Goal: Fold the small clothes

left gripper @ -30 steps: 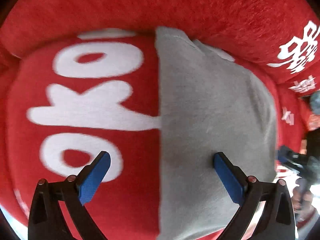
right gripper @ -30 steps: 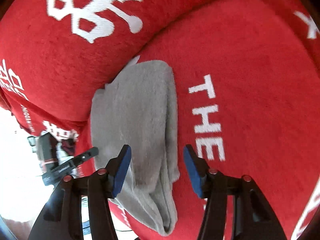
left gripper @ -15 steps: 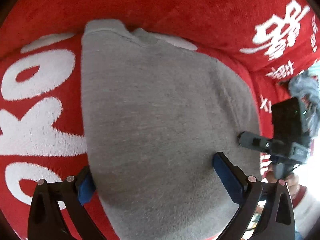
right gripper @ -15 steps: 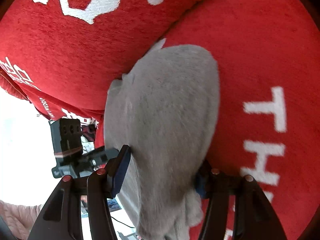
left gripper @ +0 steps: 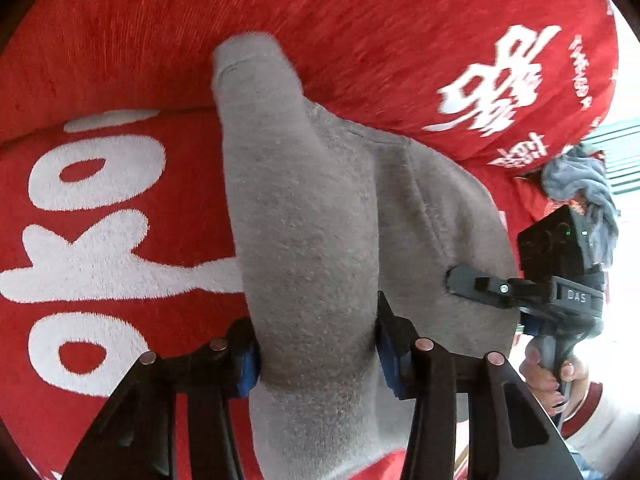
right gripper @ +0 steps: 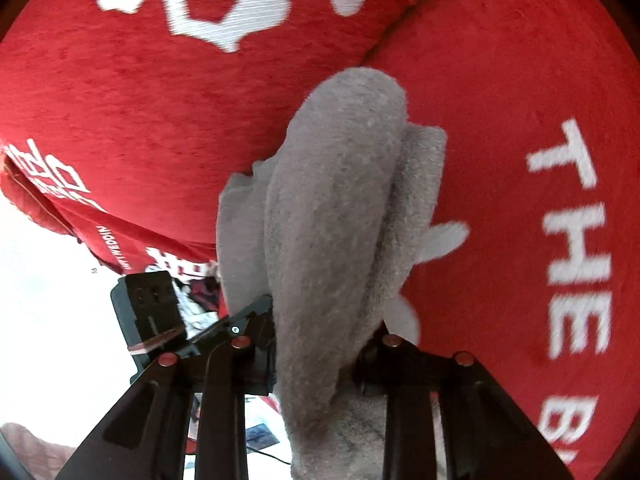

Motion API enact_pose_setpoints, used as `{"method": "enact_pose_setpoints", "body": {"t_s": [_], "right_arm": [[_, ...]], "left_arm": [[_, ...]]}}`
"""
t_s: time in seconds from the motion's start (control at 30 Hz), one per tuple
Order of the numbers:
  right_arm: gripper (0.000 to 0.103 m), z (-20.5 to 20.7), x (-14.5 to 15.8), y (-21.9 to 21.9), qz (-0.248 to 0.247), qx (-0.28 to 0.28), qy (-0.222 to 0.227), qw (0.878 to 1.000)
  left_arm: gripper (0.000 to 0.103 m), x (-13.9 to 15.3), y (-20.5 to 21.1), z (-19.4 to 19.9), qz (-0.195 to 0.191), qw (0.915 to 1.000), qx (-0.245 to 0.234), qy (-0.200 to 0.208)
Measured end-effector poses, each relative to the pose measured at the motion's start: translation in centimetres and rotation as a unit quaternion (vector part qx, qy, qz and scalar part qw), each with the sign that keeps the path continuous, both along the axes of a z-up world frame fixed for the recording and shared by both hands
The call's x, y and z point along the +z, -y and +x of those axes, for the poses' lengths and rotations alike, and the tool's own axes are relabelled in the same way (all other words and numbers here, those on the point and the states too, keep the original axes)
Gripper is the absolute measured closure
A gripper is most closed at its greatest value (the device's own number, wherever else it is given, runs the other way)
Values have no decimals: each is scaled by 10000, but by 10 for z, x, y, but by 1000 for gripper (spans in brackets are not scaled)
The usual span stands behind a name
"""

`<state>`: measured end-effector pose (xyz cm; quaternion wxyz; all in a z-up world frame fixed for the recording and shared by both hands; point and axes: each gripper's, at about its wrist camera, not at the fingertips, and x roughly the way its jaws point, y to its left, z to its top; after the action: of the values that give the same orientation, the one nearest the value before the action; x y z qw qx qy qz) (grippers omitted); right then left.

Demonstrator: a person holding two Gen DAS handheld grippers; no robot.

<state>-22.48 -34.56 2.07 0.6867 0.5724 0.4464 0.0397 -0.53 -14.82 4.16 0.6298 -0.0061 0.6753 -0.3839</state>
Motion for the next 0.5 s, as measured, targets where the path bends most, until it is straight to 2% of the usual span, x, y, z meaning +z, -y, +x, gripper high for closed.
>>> {"method": "enact_pose_setpoints", "body": {"t_s": [0.13,0.3,0.5], "right_arm": [[73,-6,20,-19,126,-156,107,9997],[73,-10,42,-47,191,-178,190,9995],[73,-26,53,-86,525,-158,199,9983]], "left_arm": [[54,24,-7,-10,-200,9997,-84,81],[54,54,-41,-14,-350,9993,-98,74],[54,80,-89,-29,-216,9996,-179,85]]}}
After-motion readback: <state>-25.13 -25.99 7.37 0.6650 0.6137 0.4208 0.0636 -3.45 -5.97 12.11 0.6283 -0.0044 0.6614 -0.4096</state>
